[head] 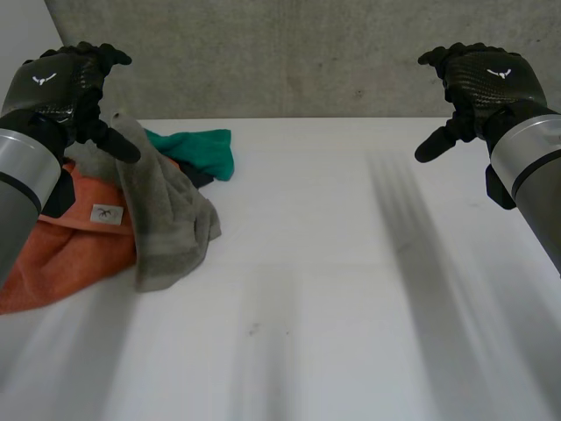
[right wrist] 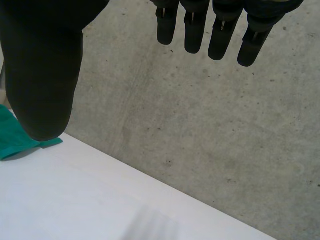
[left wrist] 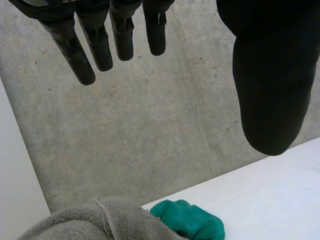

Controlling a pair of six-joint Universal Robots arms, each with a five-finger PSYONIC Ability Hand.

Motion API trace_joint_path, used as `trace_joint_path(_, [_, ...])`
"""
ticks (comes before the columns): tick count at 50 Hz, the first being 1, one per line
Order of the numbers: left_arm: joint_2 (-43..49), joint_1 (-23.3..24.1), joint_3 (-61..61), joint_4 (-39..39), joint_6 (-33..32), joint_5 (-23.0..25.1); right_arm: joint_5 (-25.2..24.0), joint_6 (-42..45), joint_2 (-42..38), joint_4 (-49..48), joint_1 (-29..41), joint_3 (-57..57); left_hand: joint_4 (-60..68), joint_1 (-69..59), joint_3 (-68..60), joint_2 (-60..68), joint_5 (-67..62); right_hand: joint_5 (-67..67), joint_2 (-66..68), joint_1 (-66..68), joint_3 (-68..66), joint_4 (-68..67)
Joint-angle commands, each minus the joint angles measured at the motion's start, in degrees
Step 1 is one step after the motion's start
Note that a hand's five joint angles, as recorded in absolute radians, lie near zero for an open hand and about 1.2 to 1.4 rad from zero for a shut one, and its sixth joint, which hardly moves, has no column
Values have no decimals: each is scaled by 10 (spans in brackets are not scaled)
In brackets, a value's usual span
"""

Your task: Fold the laundry.

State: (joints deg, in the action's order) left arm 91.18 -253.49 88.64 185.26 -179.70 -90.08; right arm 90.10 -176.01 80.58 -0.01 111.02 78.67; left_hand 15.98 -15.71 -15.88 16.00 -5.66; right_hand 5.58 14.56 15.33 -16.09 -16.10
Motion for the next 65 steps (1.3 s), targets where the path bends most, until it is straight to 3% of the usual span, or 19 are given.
trace_joint_path(1, [20, 2, -17, 2, -2, 0, 0, 2, 1, 0, 1, 2, -58, 55, 57, -58, 54, -56, -46, -53, 61, 61])
trace_joint_path(9, [107, 1, -74, 37, -45, -1, 0, 13, 0, 1, 2, 3, -56, 53, 55, -56, 53, -56, -46, -53, 61, 61])
trace_joint_path(17, [310, -18, -232, 61, -257, 1, -4, 16, -2, 1, 4, 3, -58, 55, 57, -58, 54, -56, -46, -53, 61, 61])
trace_joint_path(20, [377, -50, -283, 61, -336, 6, -5, 19, -3, 1, 4, 3, -59, 57, 58, -60, 56, -56, -46, -53, 61, 61])
trace_joint_path(24, [429, -66, -324, 67, -377, 55, -5, 24, -6, 1, 3, 5, -54, 52, 53, -55, 51, -56, -46, -53, 61, 61])
trace_joint_path(26, [440, -68, -337, 69, -375, 79, -5, 25, -6, 1, 3, 6, -41, 38, 40, -41, 38, -56, -46, -53, 61, 61])
trace_joint_path(30, [461, -69, -360, 69, -375, 102, -5, 30, -7, 1, 2, 6, 150, -153, -151, 150, -153, -56, -46, -53, 61, 61])
trace_joint_path(32, [470, -70, -379, 69, -375, 102, -5, 36, -10, 1, 1, 6, 350, -353, -351, 350, -353, -56, -46, -53, 61, 61])
trace_joint_path(34, [471, -68, -389, 64, -375, 102, -6, 38, -11, 1, 1, 6, 634, -637, -635, 634, -637, -56, -46, -53, 61, 61])
trace_joint_path(37, [460, -56, -388, 65, -373, 96, -6, 42, -12, 1, 0, 5, 640, -643, -641, 640, -643, -56, -46, -53, 61, 61])
trace_joint_path(42, [333, -2, -363, 70, -317, 48, -6, 45, -11, 1, 0, 1, 640, -643, -641, 640, -643, -56, -46, -53, 61, 61])
trace_joint_path(46, [228, 64, -341, 74, -207, 41, -6, 44, -10, 1, -2, -5, 640, -643, -641, 640, -643, -56, -46, -53, 61, 61])
trace_joint_path(50, [183, 127, -331, 72, -96, 43, -6, 45, -7, 0, -5, -8, 640, -643, -641, 640, -643, -56, -46, -53, 61, 61])
trace_joint_path(57, [196, 195, -304, 74, -28, 38, -8, 43, 1, 1, -33, -11, 640, -643, -641, 640, -643, -56, -46, -53, 61, 61])
trace_joint_path(65, [337, 258, -300, 37, -29, 22, -10, 45, 1, 6, -55, -18, 640, -643, -641, 640, -643, -56, -46, -53, 61, 61])
